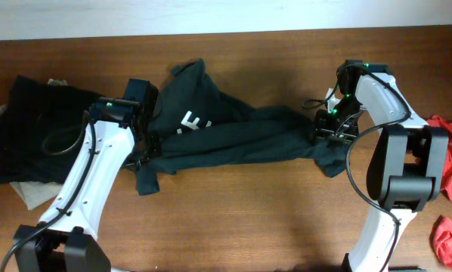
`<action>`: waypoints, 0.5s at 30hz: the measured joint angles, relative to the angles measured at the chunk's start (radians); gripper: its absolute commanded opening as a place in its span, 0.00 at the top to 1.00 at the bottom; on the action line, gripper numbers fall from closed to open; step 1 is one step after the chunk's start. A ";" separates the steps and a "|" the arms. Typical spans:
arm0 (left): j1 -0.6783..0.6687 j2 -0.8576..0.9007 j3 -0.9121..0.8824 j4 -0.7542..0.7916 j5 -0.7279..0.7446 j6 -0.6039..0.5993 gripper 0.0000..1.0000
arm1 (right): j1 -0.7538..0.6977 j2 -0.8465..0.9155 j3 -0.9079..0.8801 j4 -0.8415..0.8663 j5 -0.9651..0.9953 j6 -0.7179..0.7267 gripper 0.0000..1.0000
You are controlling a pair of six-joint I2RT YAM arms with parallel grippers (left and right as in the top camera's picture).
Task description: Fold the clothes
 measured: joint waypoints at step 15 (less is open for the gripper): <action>0.000 0.000 0.000 -0.006 0.020 -0.009 0.67 | -0.036 -0.073 0.438 -0.345 0.115 0.047 0.96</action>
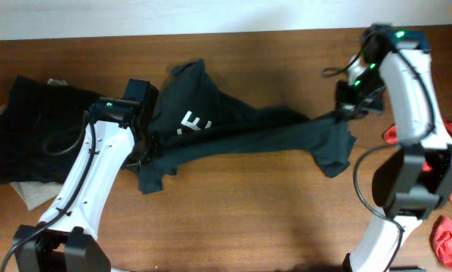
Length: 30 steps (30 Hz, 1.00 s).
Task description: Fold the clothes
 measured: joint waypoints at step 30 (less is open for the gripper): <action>-0.203 0.093 -0.286 0.451 0.142 0.062 0.25 | -0.144 -0.065 0.123 -0.079 0.274 0.091 0.96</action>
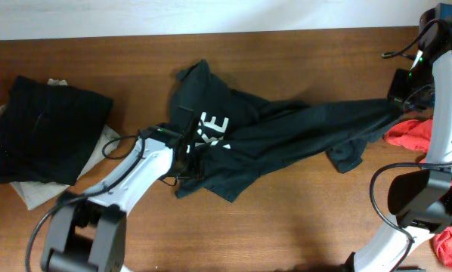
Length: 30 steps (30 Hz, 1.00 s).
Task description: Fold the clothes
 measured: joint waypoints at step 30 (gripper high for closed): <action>0.243 -0.217 0.741 -0.448 0.138 0.247 1.00 | -0.013 -0.092 0.035 -0.001 -0.251 -0.105 0.96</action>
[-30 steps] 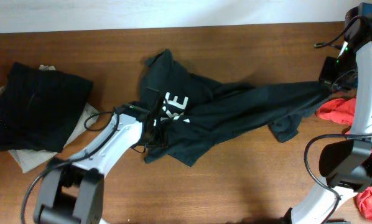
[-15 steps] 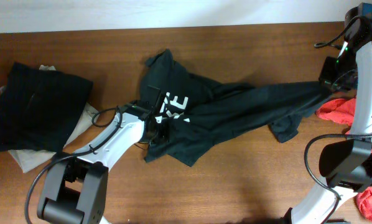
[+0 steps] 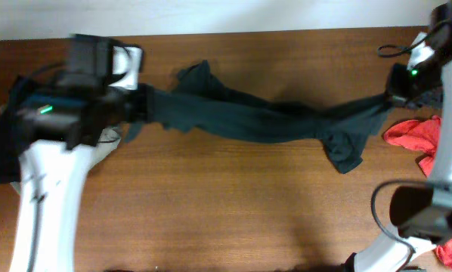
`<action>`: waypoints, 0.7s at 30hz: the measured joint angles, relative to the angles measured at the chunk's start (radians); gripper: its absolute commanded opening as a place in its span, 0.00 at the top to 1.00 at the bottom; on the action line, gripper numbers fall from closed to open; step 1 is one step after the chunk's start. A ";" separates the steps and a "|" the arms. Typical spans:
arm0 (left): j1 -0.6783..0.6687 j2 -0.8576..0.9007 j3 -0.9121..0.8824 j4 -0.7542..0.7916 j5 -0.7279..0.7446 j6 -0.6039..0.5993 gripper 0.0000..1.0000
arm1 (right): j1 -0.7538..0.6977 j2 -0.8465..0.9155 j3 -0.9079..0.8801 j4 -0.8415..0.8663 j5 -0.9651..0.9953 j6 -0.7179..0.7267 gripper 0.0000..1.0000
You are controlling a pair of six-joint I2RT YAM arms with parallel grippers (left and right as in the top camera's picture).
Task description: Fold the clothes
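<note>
A dark T-shirt [image 3: 264, 125] is pulled into a long narrow band across the table, sagging in the middle. My left gripper [image 3: 141, 106] is shut on its left end; that arm is raised close to the overhead camera and looks large and blurred. At the far right, my right gripper [image 3: 393, 94] is shut on the shirt's other end. One loose corner [image 3: 198, 75] sticks out toward the back and a flap [image 3: 345, 156] droops toward the front on the right.
A stack of folded black clothes lies at the left, mostly hidden under the left arm, with pale cloth [image 3: 111, 137] beside it. Red garments lie at the right edge [image 3: 411, 136] and the front right corner [image 3: 451, 251].
My left gripper was low at the shirt's front left, near the white lettering; now it is raised and further left and back. The shirt has gone from a loose spread to a taut band.
First the shirt lay bunched mid-table with a gripper at each end. The right gripper was then further right and back, the shirt stretched. Later it was at the far right edge, the shirt shifted right. Now both ends are held wide apart.
</note>
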 measured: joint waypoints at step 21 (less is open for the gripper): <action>0.325 -0.220 0.221 0.023 0.309 -0.001 1.00 | -0.061 -0.288 0.202 0.047 -0.082 -0.031 0.96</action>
